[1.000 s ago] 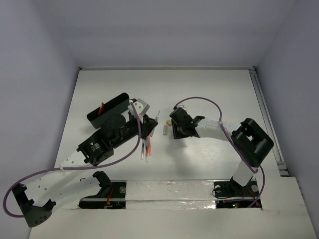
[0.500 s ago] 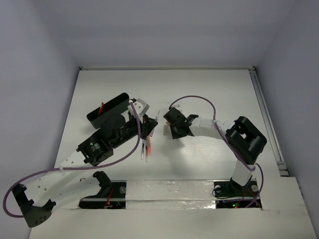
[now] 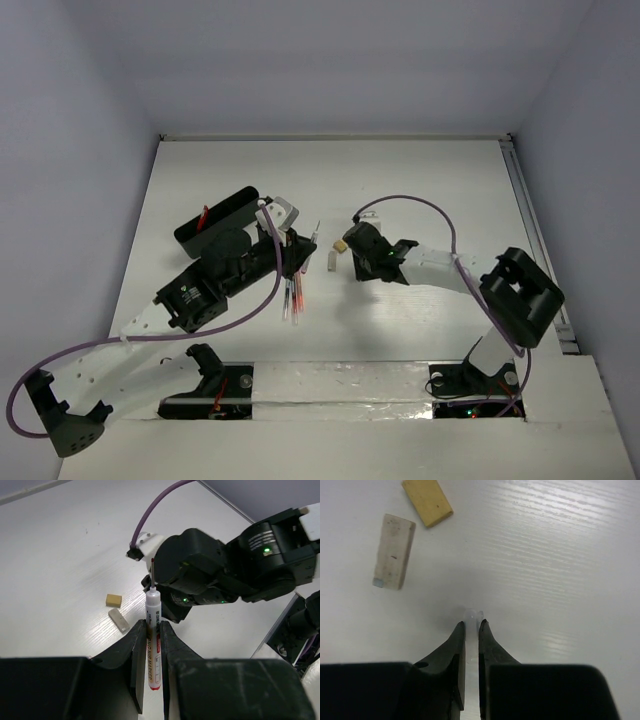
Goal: Sort the stationery into containers
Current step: Pick up the pen cap from the center of the board.
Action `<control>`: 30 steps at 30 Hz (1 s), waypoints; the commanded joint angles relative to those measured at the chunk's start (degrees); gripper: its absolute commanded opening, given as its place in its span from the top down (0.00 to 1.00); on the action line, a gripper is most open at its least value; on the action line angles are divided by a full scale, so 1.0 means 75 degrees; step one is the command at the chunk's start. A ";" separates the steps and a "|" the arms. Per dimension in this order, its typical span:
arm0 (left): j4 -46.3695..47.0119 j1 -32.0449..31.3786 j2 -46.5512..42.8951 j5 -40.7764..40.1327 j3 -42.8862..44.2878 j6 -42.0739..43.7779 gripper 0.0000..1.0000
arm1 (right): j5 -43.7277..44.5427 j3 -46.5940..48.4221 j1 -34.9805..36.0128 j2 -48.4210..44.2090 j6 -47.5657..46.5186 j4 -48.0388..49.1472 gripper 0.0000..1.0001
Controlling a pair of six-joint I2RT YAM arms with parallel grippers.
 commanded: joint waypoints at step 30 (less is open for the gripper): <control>0.0542 0.0637 0.0429 0.0389 -0.0093 -0.0572 1.00 | -0.0752 -0.0871 0.0017 -0.3104 0.1378 0.8022 1.00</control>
